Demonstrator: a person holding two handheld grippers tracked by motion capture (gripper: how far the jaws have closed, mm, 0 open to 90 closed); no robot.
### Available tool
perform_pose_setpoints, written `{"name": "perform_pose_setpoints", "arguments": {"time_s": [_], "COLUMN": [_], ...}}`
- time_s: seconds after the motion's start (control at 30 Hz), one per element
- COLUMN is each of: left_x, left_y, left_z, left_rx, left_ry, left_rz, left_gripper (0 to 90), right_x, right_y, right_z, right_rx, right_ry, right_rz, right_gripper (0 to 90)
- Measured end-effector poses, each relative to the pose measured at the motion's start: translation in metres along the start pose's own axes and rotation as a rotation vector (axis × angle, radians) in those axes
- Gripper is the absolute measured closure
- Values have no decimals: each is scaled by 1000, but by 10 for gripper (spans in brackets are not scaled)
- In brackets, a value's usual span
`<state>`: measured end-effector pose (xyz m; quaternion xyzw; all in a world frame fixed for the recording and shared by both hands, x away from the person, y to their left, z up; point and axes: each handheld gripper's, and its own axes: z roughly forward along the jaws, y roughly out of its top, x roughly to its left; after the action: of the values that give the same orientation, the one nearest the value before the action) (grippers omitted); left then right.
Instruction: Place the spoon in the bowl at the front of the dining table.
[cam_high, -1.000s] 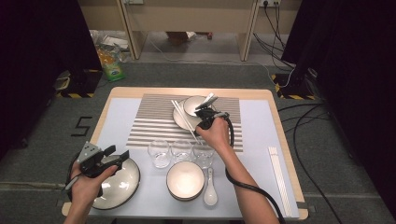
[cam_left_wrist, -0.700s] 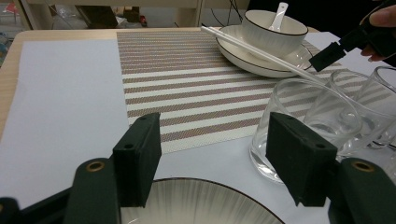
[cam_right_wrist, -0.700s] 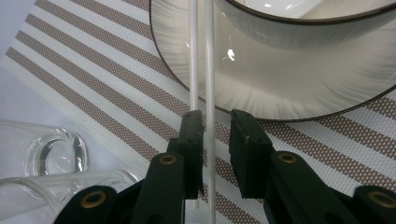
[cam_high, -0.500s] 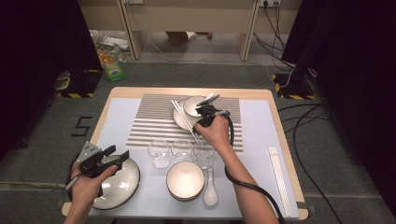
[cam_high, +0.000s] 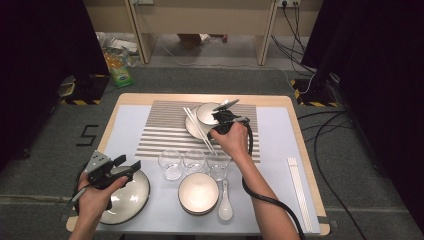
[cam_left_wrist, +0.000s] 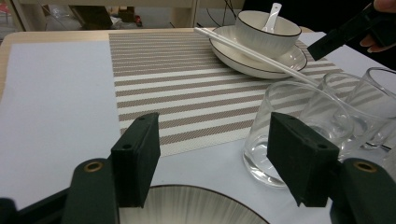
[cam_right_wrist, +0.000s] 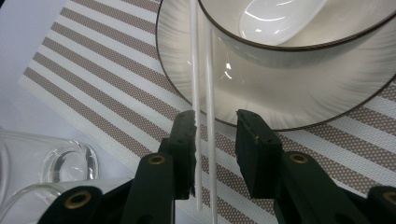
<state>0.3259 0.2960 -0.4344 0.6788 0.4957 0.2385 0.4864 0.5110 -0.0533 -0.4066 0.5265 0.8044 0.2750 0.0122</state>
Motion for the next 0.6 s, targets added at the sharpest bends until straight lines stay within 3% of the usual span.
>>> {"name": "perform_pose_setpoints", "arguments": {"time_s": [0.17, 0.33, 0.6], "left_x": [-2, -1, -1], "left_y": [11, 26, 51], "left_z": [14, 40, 78], "left_rx": [6, 41, 86], "left_ry": [-13, -52, -80], "left_rz": [5, -4, 14], "left_gripper": [334, 328, 312], "right_x": [-5, -14, -31], "right_y": [-6, -13, -28], "right_z": [-13, -27, -39], "right_rx": [-26, -61, -102], "right_ry": [0, 5, 7], "right_rz": [8, 27, 83], "right_gripper": [655, 627, 589]}}
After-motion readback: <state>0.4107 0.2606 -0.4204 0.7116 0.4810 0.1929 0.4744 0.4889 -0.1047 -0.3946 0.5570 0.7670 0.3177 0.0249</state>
